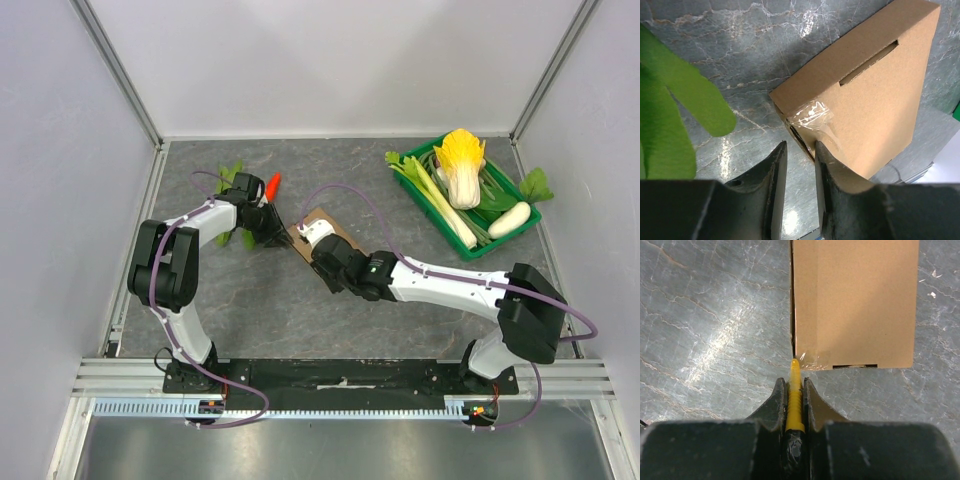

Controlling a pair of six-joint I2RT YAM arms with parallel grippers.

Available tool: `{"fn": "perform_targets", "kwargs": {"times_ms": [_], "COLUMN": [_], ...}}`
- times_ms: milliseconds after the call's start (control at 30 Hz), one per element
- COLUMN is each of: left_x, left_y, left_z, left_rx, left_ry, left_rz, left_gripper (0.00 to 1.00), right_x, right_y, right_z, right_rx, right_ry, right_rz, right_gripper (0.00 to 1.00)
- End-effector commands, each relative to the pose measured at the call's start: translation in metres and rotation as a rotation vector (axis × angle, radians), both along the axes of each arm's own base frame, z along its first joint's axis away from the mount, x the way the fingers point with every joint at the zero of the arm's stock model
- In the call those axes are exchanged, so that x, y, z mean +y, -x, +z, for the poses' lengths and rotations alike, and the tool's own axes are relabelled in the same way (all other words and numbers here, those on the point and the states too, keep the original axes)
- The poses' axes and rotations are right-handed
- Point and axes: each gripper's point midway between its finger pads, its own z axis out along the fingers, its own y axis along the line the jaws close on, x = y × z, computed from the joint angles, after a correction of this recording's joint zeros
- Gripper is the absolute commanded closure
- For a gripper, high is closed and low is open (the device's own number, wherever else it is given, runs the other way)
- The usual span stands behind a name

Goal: Unpack the express box

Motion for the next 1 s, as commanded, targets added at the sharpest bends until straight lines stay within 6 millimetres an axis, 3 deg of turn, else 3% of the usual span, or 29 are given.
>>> {"fn": "perform_targets", "kwargs": {"times_ms": [0, 233, 400, 500, 633, 767, 900, 967], "left_x": [0.011, 0.006, -0.003, -0.012, -0.026, -0.030, -0.035, -0.037], "left_y": [-0.015, -0.008, -0.010, -0.016, -0.025, -0.027, -0.034, -0.042], "left_z": [-0.002, -0.004, 0.010, 0.035, 0.081, 0.114, 0.121, 0.112], "left_rx": [-0.071, -0.054, -0.088, -0.138, -0.256, -0.380, -0.444, -0.435], "left_ry": [-0.047, -0.013, 0.045, 0.105, 0.196, 0.251, 0.272, 0.266], "left_rz": [-0.006, -0.012, -0.034, -0.058, -0.099, -0.111, -0.124, -0.128], "left_gripper": [0.65, 0.64, 0.62, 0.57, 0.51, 0.47, 0.43, 0.43], "right_x": [0.005, 0.027, 0.029, 0.041, 0.058, 0.058, 0.054, 0.052], "right_y": [-0.014, -0.043, -0.047, -0.040, -0.015, -0.005, -0.011, -0.014], "right_z": [0.048, 0.112, 0.127, 0.117, 0.084, 0.053, 0.035, 0.025], "right_rx": [-0.107, -0.291, -0.323, -0.293, -0.168, -0.090, -0.052, -0.031], "right_ry": [-0.083, -0.308, -0.344, -0.314, -0.280, -0.228, -0.193, -0.180], "right_rz": [-0.075, -0.147, -0.151, -0.063, 0.103, 0.126, 0.110, 0.103], "right_gripper": [1.00, 1.00, 1.00, 1.00, 1.00, 1.00, 1.00, 1.00]}}
